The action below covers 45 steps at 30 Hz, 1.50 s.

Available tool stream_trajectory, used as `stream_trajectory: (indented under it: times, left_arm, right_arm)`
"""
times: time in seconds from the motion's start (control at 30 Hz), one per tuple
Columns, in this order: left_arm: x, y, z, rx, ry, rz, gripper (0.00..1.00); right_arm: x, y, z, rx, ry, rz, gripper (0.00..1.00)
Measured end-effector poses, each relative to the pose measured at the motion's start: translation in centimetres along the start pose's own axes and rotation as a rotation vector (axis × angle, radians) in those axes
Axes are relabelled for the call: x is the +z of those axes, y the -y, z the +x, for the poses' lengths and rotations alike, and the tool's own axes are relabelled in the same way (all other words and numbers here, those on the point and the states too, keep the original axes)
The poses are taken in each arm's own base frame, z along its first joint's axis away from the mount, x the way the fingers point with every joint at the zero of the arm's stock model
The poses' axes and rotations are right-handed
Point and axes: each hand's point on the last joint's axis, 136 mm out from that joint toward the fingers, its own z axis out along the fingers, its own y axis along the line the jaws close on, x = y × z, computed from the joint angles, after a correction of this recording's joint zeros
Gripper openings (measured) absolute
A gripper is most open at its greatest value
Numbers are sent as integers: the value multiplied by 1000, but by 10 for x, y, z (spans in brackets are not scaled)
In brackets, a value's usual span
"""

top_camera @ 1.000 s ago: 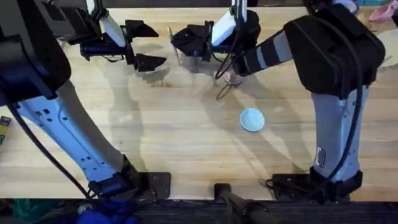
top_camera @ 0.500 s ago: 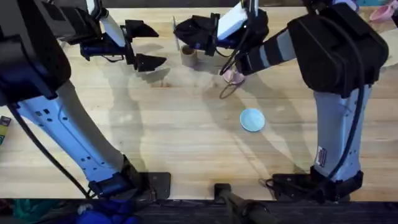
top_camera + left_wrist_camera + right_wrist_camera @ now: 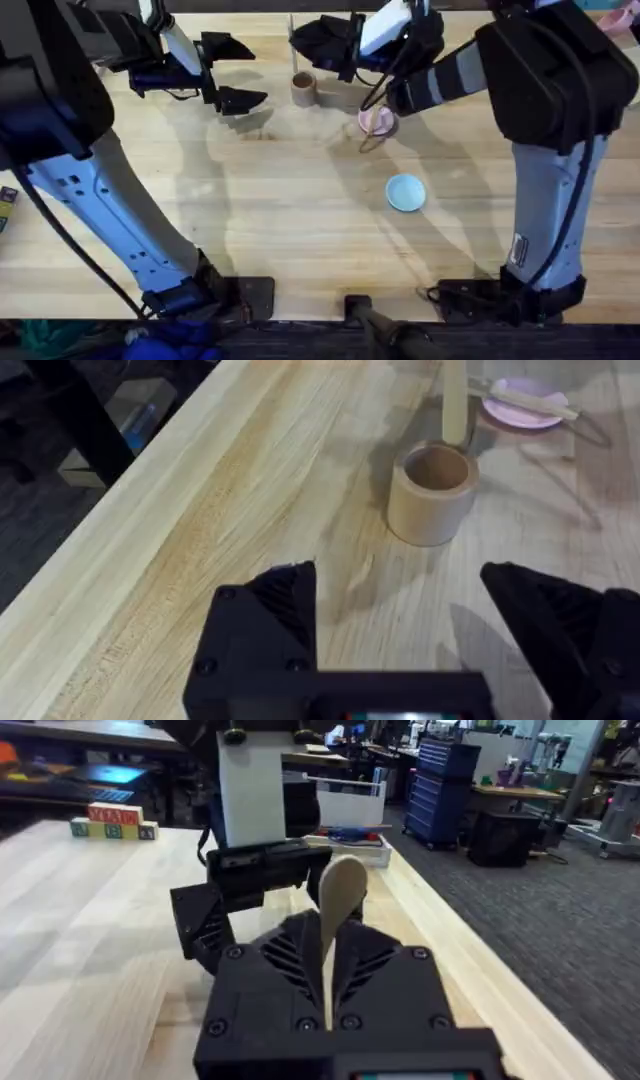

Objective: Pick up a utensil and set it on the pink plate, then put the other utensil in the container.

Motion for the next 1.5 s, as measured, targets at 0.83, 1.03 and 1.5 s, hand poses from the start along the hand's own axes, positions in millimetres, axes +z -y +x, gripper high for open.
stream_trajectory:
  times: [0.83,1.03,1.5]
  left_arm:
    - [0,0,0,0,0,0,993]
    - [0,0,0,0,0,0,993]
    - [0,0,0,0,0,0,993]
  right_arm:
    - [-5,5,39,110,-134,20,31]
    - [-8,3,55,123,-186,18,31]
    - [-12,-1,72,102,-243,7,33]
